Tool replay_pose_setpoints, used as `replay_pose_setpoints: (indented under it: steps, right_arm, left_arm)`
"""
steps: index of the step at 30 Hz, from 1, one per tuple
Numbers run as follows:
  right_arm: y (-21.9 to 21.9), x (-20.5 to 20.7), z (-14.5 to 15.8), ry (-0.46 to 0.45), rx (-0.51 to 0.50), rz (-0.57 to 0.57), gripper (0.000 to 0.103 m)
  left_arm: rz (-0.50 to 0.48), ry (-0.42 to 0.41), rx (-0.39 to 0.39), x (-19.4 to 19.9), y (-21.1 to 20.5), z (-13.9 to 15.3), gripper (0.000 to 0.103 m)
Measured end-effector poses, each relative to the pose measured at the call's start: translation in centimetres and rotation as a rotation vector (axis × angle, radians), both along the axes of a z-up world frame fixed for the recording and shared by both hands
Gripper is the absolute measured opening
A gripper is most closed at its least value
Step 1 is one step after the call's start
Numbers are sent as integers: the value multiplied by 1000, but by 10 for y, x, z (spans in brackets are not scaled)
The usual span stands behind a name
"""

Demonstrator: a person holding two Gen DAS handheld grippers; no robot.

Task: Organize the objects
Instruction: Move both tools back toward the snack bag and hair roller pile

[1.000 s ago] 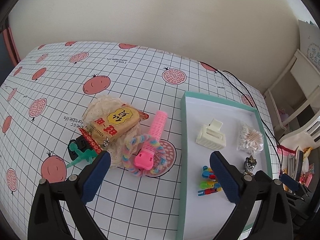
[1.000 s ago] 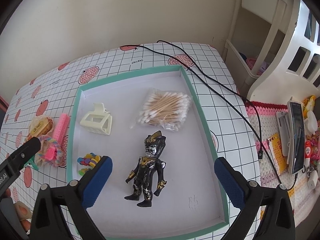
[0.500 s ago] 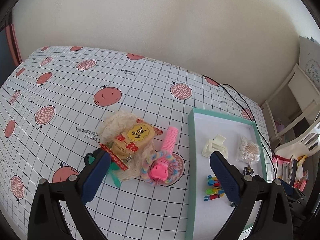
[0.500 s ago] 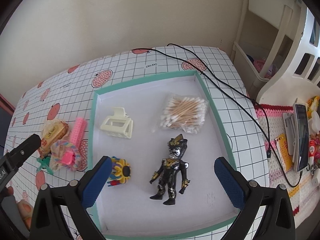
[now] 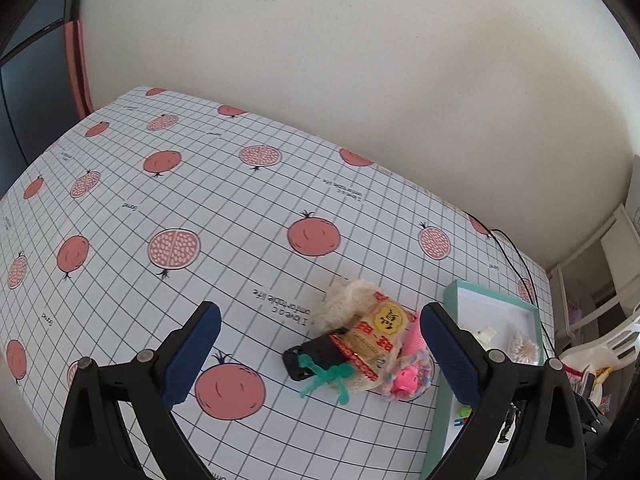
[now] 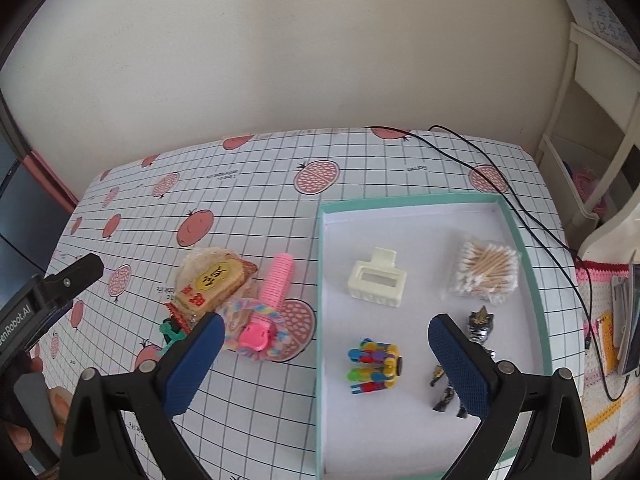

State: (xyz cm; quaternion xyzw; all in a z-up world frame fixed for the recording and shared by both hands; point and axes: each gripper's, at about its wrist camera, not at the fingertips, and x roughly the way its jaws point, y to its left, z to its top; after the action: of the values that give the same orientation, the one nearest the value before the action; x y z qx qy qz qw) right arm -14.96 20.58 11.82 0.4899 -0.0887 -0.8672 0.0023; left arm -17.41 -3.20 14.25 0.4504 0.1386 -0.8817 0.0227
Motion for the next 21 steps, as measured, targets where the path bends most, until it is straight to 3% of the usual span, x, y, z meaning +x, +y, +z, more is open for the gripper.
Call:
replay_pose_setpoints:
  steps: [8,21]
  right_arm:
    - [-30,-15,-21,-35,-27,51,103]
    - [-45,-31,-60,-104,-38,94,103]
  left_arm:
    - [28,-43,3,-5,-24,-15,100]
    - [-42,-98,53,-16,5,-34,100]
